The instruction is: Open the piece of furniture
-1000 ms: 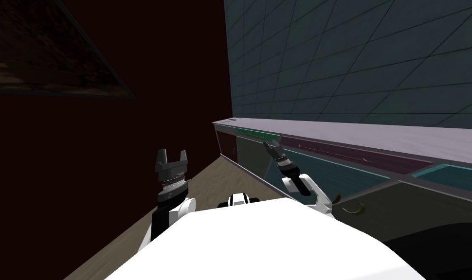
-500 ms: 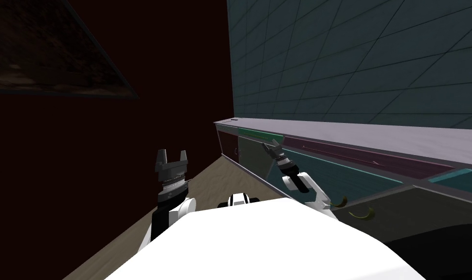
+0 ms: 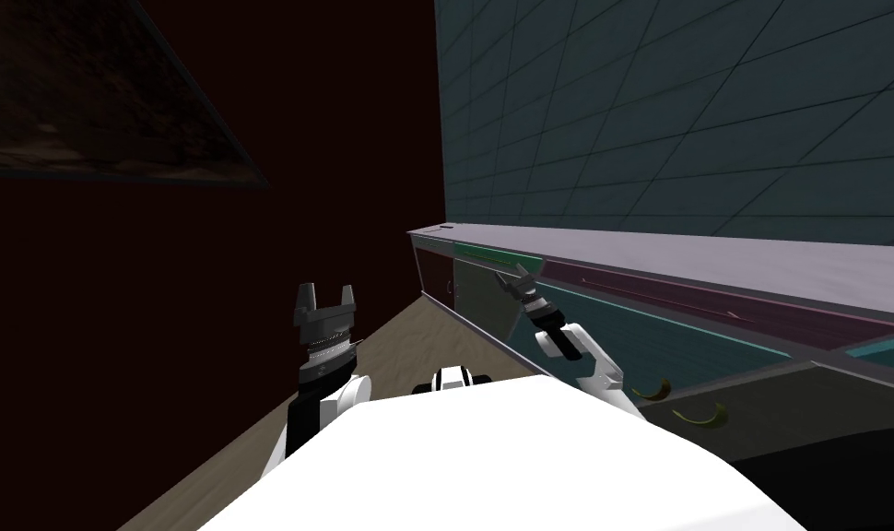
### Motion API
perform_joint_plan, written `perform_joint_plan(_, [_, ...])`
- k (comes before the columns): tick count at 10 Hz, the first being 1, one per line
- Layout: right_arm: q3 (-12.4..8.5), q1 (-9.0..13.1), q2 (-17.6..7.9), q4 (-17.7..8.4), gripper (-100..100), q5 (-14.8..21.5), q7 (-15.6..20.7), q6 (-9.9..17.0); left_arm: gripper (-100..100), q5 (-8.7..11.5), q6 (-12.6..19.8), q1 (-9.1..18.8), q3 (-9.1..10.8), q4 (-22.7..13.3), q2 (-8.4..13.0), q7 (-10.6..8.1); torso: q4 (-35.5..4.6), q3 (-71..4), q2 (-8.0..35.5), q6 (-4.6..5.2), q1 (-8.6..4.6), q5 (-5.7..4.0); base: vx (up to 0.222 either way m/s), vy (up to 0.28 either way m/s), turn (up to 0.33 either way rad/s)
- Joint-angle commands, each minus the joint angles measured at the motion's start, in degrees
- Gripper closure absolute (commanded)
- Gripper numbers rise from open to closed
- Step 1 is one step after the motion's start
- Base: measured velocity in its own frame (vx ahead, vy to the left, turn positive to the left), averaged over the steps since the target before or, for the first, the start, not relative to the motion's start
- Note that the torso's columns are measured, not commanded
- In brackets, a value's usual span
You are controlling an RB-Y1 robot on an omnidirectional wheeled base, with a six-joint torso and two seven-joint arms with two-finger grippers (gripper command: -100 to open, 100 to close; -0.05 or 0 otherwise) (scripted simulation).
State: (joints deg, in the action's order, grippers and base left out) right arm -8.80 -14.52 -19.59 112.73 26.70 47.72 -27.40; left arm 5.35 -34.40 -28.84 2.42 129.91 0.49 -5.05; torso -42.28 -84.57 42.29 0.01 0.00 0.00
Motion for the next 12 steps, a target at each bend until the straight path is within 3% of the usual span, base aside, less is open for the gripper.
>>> perform_joint_plan(1, [-0.60,1.17,-0.98,-1.87,-100,1.80,4.35,0.33,0,0.00,0.00,0.00,0.00,0.00,0.00,0.00,0.00,0.00,0.00,-0.01,0.01,0.00,0.015,0.023,0.023])
perform_joint_plan(6, [-1.44,3.17,-2.52,-5.23,-100,4.91,12.14,1.10,0,0.00,0.00,0.00,0.00,0.00,0.00,0.00,0.00,-0.01,-0.02,-0.01,0.01,0.00,0.011,0.018,0.023])
perform_joint_plan(9, [-2.25,5.19,-4.12,-8.78,-100,7.81,17.13,2.04,0,0.00,0.00,0.00,0.00,0.00,0.00,0.00,0.00,0.01,0.01,0.00,-0.01,0.00,0.009,0.021,0.022])
perform_joint_plan(11, [-2.25,5.19,-4.12,-8.78,-100,7.81,19.14,2.04,0,0.00,0.00,0.00,0.00,0.00,0.00,0.00,0.00,0.01,0.01,0.00,-0.02,-0.01,0.004,0.011,0.006])
perform_joint_plan(12, [-2.63,6.19,-4.90,-10.60,-100,9.17,21.38,2.58,0,0.00,0.00,0.00,0.00,0.00,0.00,0.00,-0.01,0.01,0.01,0.00,-0.04,-0.01,0.002,0.011,0.017])
